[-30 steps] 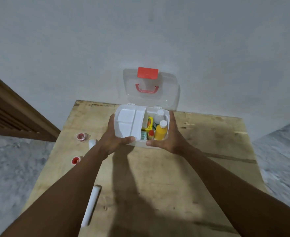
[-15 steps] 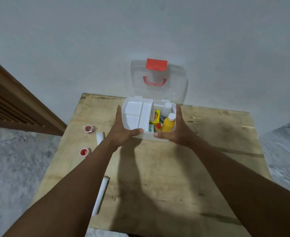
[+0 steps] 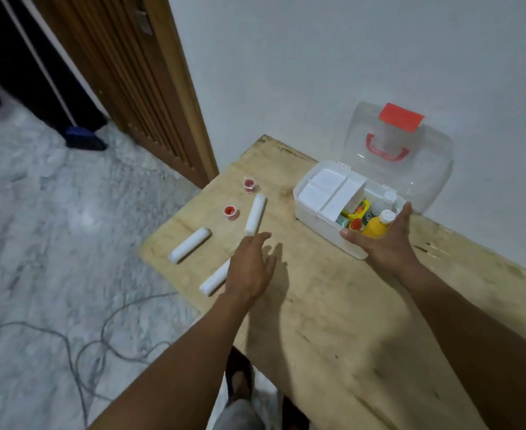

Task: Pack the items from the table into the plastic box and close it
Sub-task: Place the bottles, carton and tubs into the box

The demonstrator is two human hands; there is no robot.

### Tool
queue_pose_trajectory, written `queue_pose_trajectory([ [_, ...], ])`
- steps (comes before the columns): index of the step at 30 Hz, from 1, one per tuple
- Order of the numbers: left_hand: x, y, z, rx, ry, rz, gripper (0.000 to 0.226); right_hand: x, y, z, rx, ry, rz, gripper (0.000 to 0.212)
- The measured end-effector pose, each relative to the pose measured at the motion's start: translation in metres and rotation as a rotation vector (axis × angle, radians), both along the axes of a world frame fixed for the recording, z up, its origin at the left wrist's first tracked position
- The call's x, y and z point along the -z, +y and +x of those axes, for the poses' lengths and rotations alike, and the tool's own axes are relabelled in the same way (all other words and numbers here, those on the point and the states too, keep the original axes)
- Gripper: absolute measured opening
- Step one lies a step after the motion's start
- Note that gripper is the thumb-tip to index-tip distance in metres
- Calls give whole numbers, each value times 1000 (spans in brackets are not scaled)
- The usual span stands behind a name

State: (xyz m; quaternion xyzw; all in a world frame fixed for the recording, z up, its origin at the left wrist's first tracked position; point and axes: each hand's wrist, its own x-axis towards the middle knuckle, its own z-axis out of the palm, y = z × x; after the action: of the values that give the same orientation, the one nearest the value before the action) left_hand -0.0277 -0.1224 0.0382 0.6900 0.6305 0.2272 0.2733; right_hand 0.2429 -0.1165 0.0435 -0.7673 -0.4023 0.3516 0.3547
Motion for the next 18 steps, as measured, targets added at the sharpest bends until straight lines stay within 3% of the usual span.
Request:
queue_pose_trajectory([
  [3,4,-14,-25,-107,134,57,53,-7,-2,-4,-7,3,-5,139],
  [6,12,-14,-56,-169,310,74,83,-12,-4,-5,-18,6,-19,136],
  [10,17,-5,-86,-157,477,-126,125,-12,-3,-6,-24,-17,-34,138],
  [12,17,3,-91,-106,539,-242,135,-12,-3,-6,-22,-21,-49,138],
  [15,25,12,-93,-87,563,-264,124,-12,-3,-5,-23,-25,-64,139],
  [18,37,12,-96,-83,650,-110,99,-14,-1,-7,-15,-32,-70,137],
])
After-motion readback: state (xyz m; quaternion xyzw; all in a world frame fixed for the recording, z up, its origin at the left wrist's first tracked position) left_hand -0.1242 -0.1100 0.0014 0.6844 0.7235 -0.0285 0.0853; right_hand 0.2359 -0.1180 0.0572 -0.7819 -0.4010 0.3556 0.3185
